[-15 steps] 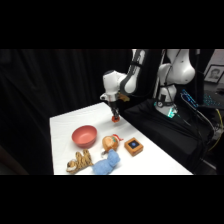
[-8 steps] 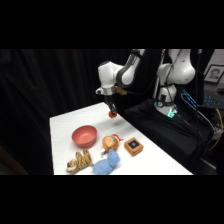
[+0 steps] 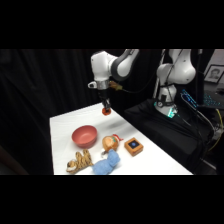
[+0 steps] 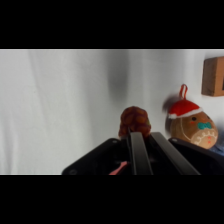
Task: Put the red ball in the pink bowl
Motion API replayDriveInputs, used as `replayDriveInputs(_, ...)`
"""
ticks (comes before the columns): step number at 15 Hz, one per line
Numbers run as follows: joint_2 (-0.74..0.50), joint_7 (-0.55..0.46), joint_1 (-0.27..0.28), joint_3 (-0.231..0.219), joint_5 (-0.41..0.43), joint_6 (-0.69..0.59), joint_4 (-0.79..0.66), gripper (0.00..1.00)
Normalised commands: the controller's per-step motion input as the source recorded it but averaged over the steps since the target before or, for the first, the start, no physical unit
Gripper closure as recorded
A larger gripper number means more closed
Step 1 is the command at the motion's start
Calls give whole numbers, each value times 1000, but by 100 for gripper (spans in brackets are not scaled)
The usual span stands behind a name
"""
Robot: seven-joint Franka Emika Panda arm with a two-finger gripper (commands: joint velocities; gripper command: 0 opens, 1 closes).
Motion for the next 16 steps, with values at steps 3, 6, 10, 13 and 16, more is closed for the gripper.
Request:
replayDriveInputs(3, 316, 166, 90, -11, -73, -208, 534, 97)
replayDriveInputs(6, 384, 139, 57, -5, -41, -203, 593, 97)
replayDriveInputs(10, 364, 99, 34, 10, -13, -219, 590, 98)
replayDriveInputs(13, 340, 93, 19, 19, 10, -153, 542, 98)
replayDriveInputs(16, 317, 65, -8, 31, 58, -43, 420, 98)
